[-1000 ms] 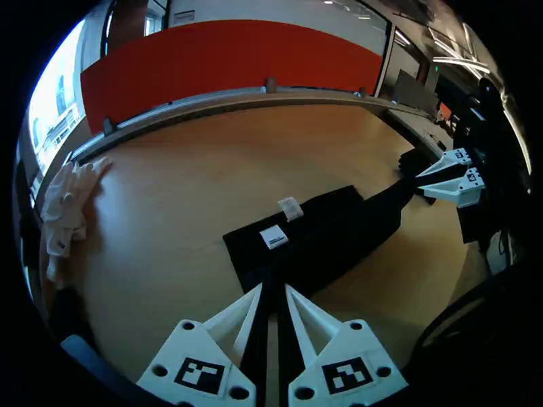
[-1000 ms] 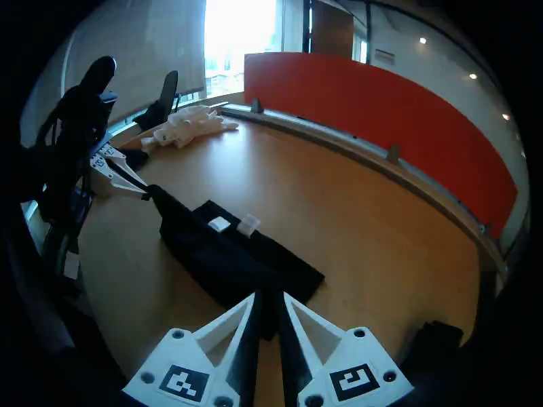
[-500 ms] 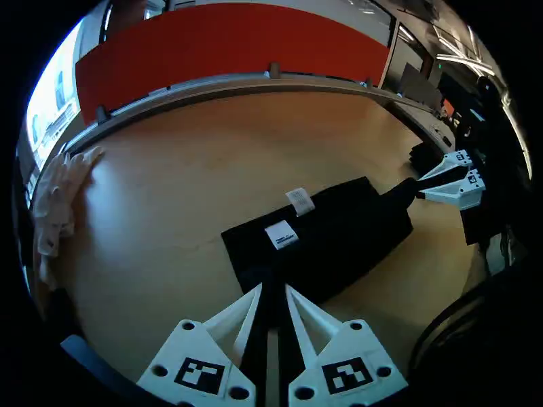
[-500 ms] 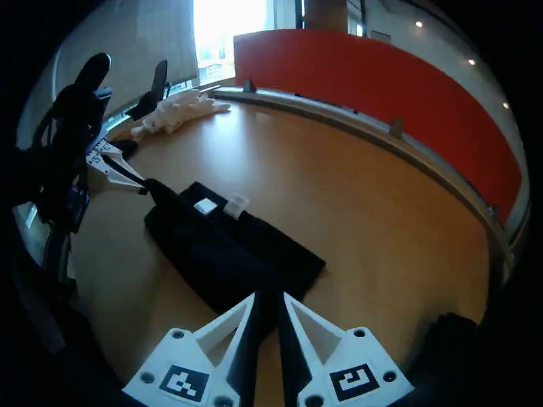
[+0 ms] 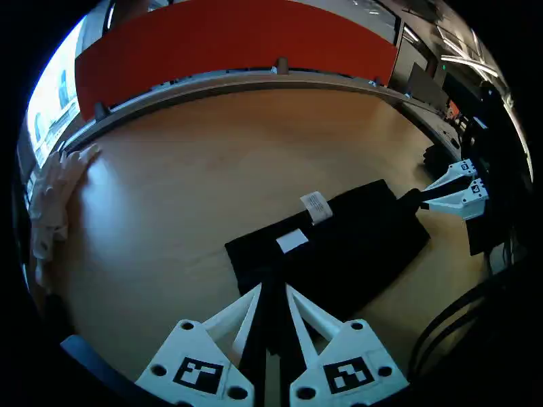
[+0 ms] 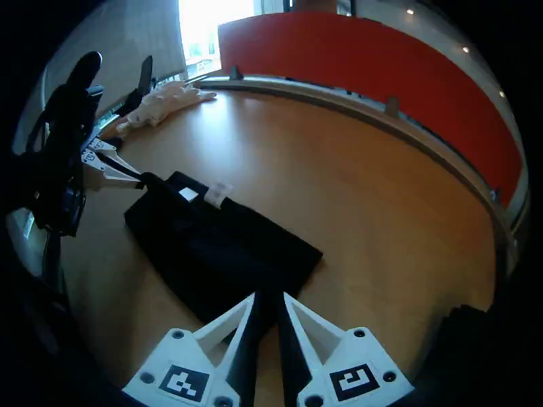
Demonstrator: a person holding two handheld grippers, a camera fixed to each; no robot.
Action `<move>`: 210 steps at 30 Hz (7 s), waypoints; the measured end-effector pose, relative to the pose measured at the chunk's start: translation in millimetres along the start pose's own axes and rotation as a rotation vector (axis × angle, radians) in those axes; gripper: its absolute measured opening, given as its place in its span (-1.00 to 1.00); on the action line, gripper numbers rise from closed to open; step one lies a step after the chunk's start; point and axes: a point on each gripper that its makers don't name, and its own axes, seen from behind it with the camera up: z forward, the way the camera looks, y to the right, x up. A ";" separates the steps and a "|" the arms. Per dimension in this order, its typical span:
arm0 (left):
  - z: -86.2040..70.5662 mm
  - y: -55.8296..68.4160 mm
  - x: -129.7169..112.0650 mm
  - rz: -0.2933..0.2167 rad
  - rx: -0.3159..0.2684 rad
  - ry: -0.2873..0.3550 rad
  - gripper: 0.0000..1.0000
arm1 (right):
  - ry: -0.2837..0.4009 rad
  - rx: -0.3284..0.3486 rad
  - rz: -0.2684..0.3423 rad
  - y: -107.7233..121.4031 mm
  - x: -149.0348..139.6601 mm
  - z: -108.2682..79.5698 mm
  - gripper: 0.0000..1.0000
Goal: Fold towel
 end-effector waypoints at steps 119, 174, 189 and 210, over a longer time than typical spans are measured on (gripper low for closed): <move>-105.6 -19.5 -78.9 -0.223 0.243 0.068 0.92 | 0.032 -0.034 -0.120 -8.8 -24.9 -13.9 0.99; -133.2 -26.8 -101.6 -0.268 0.282 0.069 0.92 | -0.083 0.053 -0.178 -9.1 -40.8 -21.9 -0.87; -132.8 -25.6 -96.2 -0.256 0.270 0.077 0.92 | -0.007 -0.024 -0.203 -1.2 -2.0 -63.0 -0.87; -132.2 -19.2 -90.5 -0.241 0.253 0.086 0.91 | 0.081 -0.100 -0.242 14.6 39.7 -108.3 -0.88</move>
